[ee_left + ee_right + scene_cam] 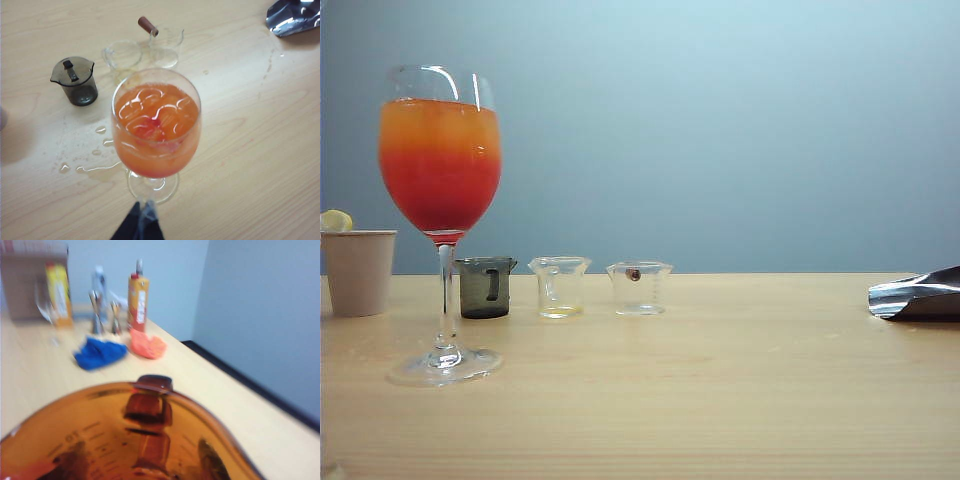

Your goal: Pick up the fourth measuring cup from the left, pour the grenadine inside into the goblet, and finally put the measuring cup back in its original place.

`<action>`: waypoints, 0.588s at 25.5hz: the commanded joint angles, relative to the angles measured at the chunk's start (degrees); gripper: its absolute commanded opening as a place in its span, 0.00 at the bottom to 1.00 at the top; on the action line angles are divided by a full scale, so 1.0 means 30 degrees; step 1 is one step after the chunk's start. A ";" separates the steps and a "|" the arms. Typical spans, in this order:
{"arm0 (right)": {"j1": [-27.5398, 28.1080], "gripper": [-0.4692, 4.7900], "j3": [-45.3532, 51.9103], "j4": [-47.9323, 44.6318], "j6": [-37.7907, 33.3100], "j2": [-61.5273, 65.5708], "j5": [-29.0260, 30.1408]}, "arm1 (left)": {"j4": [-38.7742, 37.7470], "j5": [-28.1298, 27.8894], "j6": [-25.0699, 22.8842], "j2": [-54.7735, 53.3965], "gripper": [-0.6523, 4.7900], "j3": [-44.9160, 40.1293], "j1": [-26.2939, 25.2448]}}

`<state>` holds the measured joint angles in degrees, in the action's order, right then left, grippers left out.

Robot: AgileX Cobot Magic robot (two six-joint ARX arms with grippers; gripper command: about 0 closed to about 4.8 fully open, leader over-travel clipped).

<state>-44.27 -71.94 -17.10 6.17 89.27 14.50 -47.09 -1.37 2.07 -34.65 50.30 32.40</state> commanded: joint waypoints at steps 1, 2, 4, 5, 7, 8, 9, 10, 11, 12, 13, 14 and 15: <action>0.1064 0.45 -0.0117 -0.0466 -0.3876 -0.0160 0.2033 | 0.0801 0.0007 0.0109 0.0022 0.11 0.0124 -0.0015; 0.1457 0.45 -0.0117 -0.0459 -0.4444 -0.0168 0.2346 | 0.1093 0.0087 0.0109 0.0022 0.11 0.0124 -0.0015; 0.2186 0.45 -0.0117 -0.0393 -0.5209 -0.0168 0.2586 | 0.1749 0.0335 0.0102 0.0022 0.11 0.0124 -0.0015; 0.2594 0.45 -0.0109 -0.0357 -0.5348 -0.0168 0.2579 | 0.2200 0.0546 0.0102 0.0022 0.11 0.0124 -0.0015; 0.3738 0.45 -0.0109 -0.0270 -0.5340 -0.0160 0.2557 | 0.3424 0.0612 0.0109 -0.0044 0.11 0.0124 -0.0015; 0.4350 0.45 -0.0109 -0.0160 -0.5333 -0.0146 0.2477 | 0.4036 0.0612 0.0109 -0.0117 0.11 0.0124 -0.0007; 0.4823 0.45 -0.0109 0.0022 -0.5275 -0.0146 0.2455 | 0.4277 0.0605 0.0102 -0.0124 0.11 0.0117 -0.0007; 0.5253 0.45 -0.0109 0.0270 -0.5071 -0.0138 0.2310 | 0.4619 0.0612 0.0095 -0.0226 0.11 0.0117 -0.0007; 0.5544 0.45 -0.0102 0.0561 -0.4772 -0.0138 0.2033 | 0.4896 0.0612 0.0095 -0.0313 0.11 0.0117 -0.0007; 0.5894 0.45 -0.0080 0.0925 -0.4284 -0.0138 0.1559 | 0.5115 0.0612 0.0102 -0.0386 0.11 0.0124 -0.0007; 0.6237 0.45 0.0015 0.1129 -0.3847 -0.0138 0.1078 | 0.5413 0.0619 0.0102 -0.0561 0.11 0.0124 0.0000; 0.6543 0.45 0.0153 0.1144 -0.3636 -0.0138 0.0729 | 0.5603 0.0736 0.0095 -0.0685 0.11 0.0131 0.0000; 0.6885 0.45 0.0386 0.1035 -0.3468 -0.0124 0.0503 | 0.5814 0.1056 0.0102 -0.0780 0.11 0.0131 0.0007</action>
<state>-24.49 -71.31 -13.30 -5.87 89.23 17.56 -31.55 0.27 2.24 -36.71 50.41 32.40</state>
